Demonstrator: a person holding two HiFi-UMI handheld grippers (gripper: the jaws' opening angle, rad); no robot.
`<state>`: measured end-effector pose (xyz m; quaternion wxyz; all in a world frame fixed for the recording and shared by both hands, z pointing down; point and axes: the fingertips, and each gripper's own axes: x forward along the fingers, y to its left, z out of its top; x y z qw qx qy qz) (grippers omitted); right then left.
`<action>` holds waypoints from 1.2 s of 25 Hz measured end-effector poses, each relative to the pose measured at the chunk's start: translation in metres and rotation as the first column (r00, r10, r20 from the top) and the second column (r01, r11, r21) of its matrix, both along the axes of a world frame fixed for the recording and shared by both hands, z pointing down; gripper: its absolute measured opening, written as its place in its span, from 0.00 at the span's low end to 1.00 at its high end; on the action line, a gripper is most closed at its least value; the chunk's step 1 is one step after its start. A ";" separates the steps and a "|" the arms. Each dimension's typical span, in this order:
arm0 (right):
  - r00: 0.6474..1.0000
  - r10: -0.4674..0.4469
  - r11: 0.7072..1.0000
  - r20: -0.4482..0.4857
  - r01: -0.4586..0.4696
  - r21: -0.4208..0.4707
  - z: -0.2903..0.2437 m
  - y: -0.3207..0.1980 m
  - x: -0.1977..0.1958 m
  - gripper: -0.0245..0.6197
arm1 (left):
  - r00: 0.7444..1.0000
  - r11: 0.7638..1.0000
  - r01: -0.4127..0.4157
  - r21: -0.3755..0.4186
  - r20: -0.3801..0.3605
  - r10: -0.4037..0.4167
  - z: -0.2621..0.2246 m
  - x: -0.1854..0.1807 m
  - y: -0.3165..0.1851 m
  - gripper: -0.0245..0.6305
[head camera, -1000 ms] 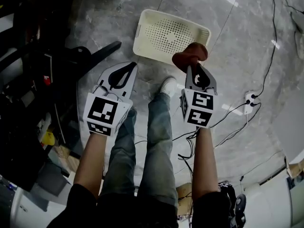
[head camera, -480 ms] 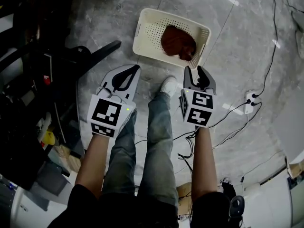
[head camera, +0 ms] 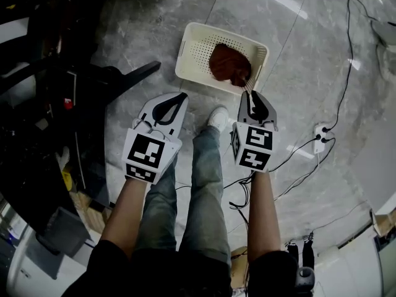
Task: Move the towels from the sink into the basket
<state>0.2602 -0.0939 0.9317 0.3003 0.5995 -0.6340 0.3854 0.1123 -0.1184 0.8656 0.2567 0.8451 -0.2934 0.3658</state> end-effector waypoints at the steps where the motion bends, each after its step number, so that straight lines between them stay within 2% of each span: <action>1: 1.000 0.002 1.000 -0.004 -0.002 0.005 -0.005 0.000 0.000 0.14 | 1.000 1.000 0.001 0.005 -0.005 -0.001 -0.005 0.002 0.000 0.06; 5: 1.000 0.009 1.000 -0.010 -0.008 0.028 -0.030 0.001 -0.003 0.06 | 1.000 1.000 0.005 0.020 -0.027 -0.004 -0.027 0.008 -0.001 0.06; 11: 1.000 0.005 0.998 0.015 -0.006 0.065 -0.071 0.004 -0.008 0.06 | 0.999 0.998 -0.014 0.056 -0.047 0.016 -0.064 0.011 -0.002 0.06; 15: 0.999 0.024 0.995 0.024 -0.026 0.097 -0.102 -0.001 -0.008 0.06 | 0.998 0.997 0.001 0.080 -0.058 0.003 -0.091 0.006 -0.005 0.06; 19: 1.000 0.005 0.990 0.000 -0.005 0.139 -0.137 -0.003 -0.013 0.06 | 0.998 0.995 0.024 0.095 -0.067 -0.018 -0.119 0.002 -0.003 0.06; 22: 1.000 0.006 0.984 -0.010 -0.004 0.176 -0.167 -0.006 -0.013 0.06 | 0.996 0.992 0.044 0.121 -0.080 -0.034 -0.145 0.000 -0.006 0.06; 30: 0.999 0.012 0.967 0.038 -0.022 0.254 -0.253 -0.011 -0.031 0.06 | 0.993 0.980 0.068 0.189 -0.106 -0.049 -0.227 -0.007 -0.001 0.06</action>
